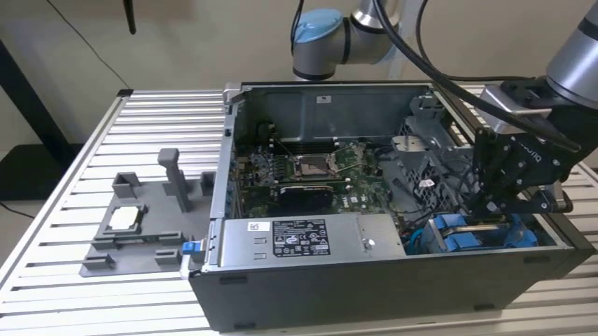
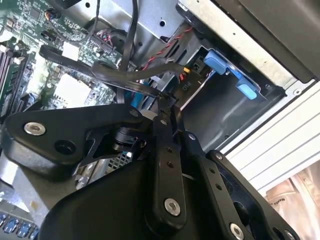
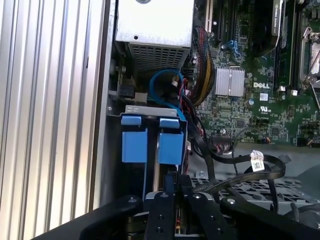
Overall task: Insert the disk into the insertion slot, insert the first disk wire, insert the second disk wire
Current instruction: 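Insert the second disk wire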
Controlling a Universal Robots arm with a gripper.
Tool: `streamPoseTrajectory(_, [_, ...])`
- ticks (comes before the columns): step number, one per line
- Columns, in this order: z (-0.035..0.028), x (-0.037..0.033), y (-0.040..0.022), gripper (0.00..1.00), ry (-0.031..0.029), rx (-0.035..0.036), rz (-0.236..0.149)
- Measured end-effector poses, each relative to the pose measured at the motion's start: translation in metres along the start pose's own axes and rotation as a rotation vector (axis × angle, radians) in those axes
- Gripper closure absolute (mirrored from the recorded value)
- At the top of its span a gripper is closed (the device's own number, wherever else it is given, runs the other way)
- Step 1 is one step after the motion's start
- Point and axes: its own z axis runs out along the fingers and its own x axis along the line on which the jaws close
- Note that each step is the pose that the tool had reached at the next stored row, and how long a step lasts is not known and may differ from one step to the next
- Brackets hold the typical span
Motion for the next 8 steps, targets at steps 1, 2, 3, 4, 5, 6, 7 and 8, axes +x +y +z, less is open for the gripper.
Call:
streamPoseTrajectory(1, [0.0008, 0.0001, -0.0001, 0.84, -0.0005, -0.0001, 0.001])
streamPoseTrajectory(2, [0.0015, 0.0002, -0.0002, 0.84, -0.0009, 0.0, 0.002])
streamPoseTrajectory(3, [0.0021, 0.0003, -0.0003, 0.84, -0.0007, -0.0001, 0.004])
streamPoseTrajectory(4, [0.0026, 0.0003, -0.0003, 0.84, -0.0005, -0.0001, 0.006])
streamPoseTrajectory(5, [0.0028, 0.0004, -0.0003, 0.84, -0.0006, 0.0, 0.008])
streamPoseTrajectory(6, [0.003, 0.0005, -0.0003, 0.84, -0.0013, 0.0001, 0.009])
streamPoseTrajectory(7, [0.0032, 0.0008, -0.0004, 0.84, -0.0035, 0.0003, 0.011])
streamPoseTrajectory(8, [0.0035, 0.0011, -0.0004, 0.84, -0.0087, 0.0007, 0.011])
